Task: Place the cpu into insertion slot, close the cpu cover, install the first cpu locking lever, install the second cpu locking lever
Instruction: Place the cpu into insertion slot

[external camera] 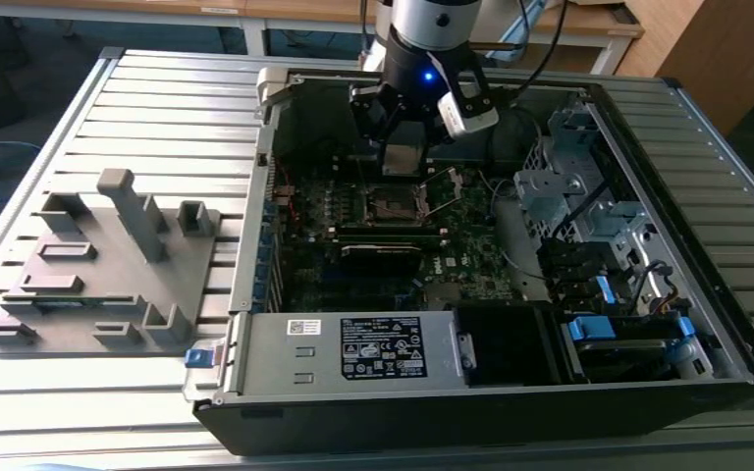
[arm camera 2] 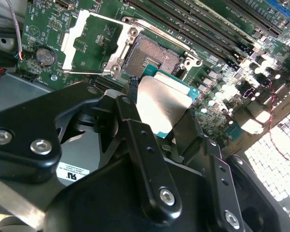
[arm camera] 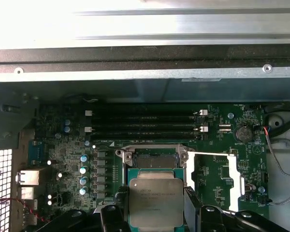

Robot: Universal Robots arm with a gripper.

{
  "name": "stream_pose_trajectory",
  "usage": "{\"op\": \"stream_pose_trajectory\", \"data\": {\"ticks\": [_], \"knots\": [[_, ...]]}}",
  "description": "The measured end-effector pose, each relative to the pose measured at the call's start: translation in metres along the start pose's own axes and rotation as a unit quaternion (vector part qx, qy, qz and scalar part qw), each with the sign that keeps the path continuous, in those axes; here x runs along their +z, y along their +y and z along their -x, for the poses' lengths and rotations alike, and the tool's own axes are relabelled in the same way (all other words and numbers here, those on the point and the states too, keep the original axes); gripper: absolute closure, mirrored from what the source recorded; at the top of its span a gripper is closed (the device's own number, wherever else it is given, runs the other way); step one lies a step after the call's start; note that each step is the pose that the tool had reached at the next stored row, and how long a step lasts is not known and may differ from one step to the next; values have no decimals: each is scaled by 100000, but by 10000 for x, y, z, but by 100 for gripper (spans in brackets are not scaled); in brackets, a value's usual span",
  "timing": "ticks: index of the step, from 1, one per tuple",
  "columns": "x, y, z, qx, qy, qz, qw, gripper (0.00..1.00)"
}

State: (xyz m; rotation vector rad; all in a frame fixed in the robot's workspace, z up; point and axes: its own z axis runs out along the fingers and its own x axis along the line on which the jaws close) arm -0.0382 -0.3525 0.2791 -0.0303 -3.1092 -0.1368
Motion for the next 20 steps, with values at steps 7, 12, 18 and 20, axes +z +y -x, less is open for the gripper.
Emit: {"op": "stream_pose_trajectory", "data": {"ticks": [7,12,18,20], "knots": [[9,-1,0,3445,-303,100,99940,46],[10,-1,0,3948,-348,121,99921,46],[16,-2,0,7112,-624,207,99745,46],[17,-1,0,7596,-663,225,99709,46]]}}
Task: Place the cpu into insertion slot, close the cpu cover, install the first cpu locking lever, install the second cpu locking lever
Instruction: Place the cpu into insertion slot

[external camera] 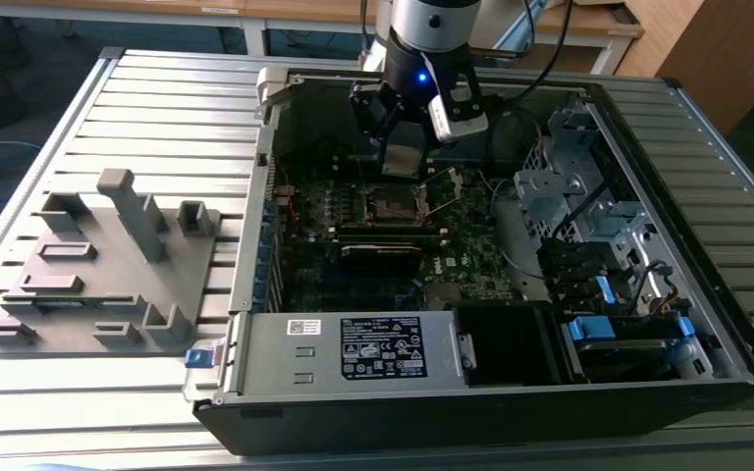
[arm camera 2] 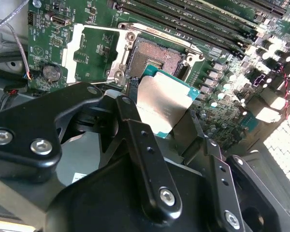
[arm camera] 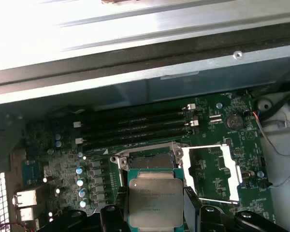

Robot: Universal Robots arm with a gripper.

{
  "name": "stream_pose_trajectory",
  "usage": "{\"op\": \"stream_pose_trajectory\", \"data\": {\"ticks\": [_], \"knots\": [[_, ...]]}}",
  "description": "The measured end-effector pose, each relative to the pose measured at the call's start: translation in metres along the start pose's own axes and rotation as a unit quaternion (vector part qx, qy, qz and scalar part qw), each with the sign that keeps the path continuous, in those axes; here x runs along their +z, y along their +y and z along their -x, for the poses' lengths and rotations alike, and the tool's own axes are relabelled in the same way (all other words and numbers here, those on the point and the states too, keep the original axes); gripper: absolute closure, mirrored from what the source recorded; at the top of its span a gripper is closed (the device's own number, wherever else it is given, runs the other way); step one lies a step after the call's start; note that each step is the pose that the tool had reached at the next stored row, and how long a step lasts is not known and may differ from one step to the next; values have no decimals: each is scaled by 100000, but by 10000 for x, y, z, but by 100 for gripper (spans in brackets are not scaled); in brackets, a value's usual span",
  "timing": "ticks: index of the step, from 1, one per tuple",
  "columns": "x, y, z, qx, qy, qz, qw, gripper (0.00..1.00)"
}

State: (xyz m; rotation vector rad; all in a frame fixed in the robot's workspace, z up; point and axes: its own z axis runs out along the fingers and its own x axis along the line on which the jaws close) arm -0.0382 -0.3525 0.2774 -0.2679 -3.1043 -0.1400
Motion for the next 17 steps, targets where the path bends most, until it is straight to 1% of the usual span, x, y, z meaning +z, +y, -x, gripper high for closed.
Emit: {"op": "stream_pose_trajectory", "data": {"ticks": [13,15,17], "knots": [[0,0,-1,46,-5,5,100000,46],[1,0,-1,295,-30,11,100000,46],[2,0,-1,994,-91,34,99995,46]]}}
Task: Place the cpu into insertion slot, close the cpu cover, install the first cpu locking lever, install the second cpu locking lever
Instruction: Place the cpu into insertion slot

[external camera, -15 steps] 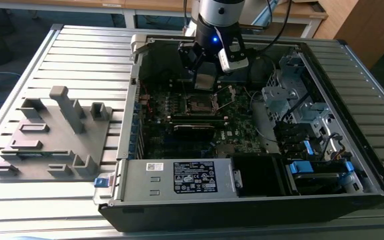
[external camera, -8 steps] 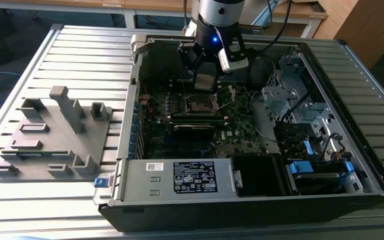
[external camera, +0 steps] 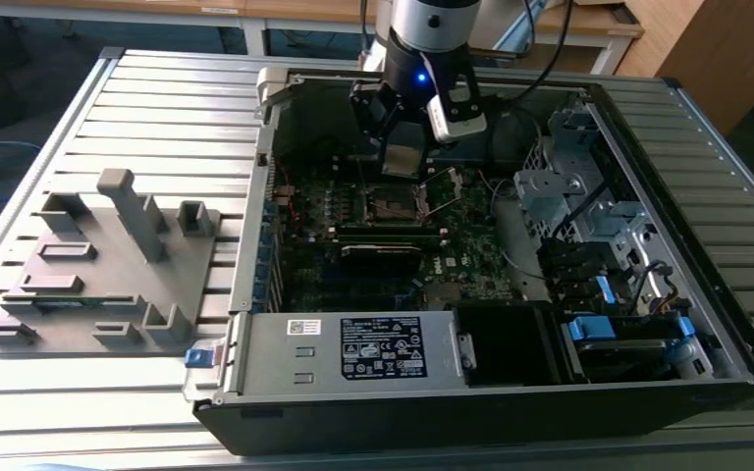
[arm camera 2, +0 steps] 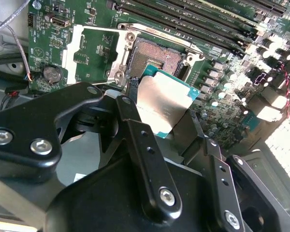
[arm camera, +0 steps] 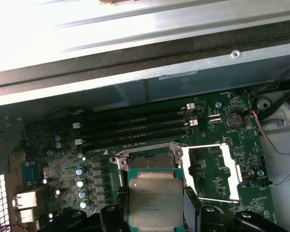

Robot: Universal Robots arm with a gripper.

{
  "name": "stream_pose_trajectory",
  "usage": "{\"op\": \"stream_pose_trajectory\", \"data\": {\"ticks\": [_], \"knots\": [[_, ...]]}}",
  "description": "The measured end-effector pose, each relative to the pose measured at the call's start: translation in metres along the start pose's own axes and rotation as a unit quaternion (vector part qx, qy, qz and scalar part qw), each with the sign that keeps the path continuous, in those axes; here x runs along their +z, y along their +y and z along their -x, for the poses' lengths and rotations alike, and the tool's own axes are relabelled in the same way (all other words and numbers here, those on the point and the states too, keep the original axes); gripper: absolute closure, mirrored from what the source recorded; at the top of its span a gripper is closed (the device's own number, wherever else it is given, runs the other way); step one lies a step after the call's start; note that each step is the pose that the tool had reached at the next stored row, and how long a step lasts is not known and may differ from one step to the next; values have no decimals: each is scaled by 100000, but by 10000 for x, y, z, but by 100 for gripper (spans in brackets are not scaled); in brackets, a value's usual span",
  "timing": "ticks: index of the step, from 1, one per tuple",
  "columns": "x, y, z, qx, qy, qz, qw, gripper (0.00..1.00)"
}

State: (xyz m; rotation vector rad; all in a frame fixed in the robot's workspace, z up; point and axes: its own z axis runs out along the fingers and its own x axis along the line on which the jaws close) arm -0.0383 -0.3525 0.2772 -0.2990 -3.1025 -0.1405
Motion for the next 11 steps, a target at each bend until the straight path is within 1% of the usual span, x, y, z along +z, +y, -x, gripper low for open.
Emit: {"op": "stream_pose_trajectory", "data": {"ticks": [4,11], "knots": [[0,0,0,347,-30,10,99999,46],[0,0,0,380,-32,12,99999,46]]}}
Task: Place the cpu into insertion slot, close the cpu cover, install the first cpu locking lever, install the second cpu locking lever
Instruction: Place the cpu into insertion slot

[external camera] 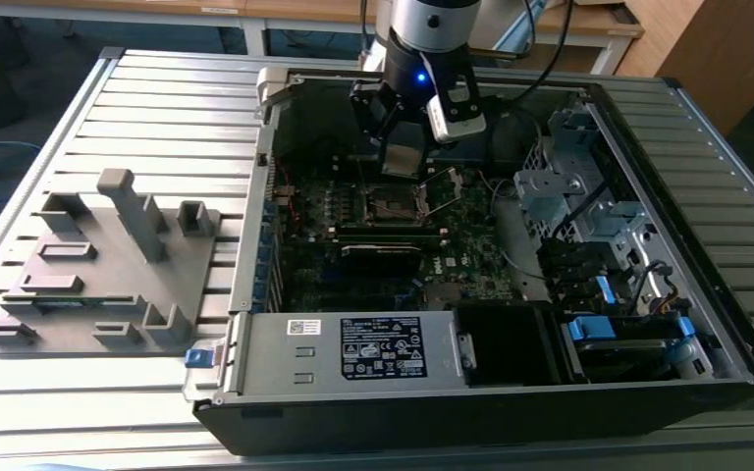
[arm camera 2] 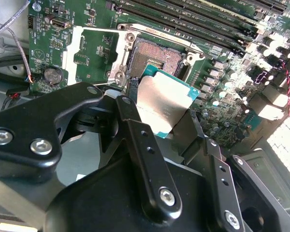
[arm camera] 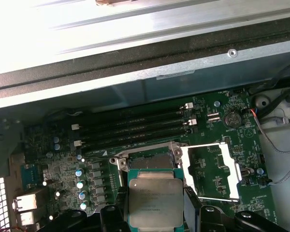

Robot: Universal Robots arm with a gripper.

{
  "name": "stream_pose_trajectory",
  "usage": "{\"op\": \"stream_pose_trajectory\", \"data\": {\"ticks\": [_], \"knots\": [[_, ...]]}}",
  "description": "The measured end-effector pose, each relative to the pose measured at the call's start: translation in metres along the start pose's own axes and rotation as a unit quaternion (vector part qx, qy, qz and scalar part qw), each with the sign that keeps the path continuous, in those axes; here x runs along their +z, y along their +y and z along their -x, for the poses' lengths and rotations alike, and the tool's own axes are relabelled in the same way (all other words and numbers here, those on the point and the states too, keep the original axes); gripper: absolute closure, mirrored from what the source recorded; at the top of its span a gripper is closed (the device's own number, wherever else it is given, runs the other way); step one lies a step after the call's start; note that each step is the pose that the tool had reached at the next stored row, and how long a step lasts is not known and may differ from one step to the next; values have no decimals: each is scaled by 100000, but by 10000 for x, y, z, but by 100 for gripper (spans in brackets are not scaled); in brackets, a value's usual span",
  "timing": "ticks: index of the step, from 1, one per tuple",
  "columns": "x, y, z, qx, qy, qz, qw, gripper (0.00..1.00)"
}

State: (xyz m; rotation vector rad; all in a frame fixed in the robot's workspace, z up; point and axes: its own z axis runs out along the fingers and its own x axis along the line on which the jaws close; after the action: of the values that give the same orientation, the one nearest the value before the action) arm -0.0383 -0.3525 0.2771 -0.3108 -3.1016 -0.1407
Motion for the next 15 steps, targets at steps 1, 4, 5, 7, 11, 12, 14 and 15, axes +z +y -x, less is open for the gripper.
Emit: {"op": "stream_pose_trajectory", "data": {"ticks": [1,4,5,7,11,12,14,15], "knots": [[0,0,0,3,-3,0,100000,46],[0,0,0,119,-14,2,100000,46],[1,0,0,369,-33,3,99999,46],[2,-1,0,1202,-107,30,99993,46],[4,0,0,2032,-180,61,99979,46],[4,0,0,2169,-193,64,99976,46],[4,0,0,2305,-204,70,99973,46],[4,0,0,2307,-205,69,99973,46]]}}
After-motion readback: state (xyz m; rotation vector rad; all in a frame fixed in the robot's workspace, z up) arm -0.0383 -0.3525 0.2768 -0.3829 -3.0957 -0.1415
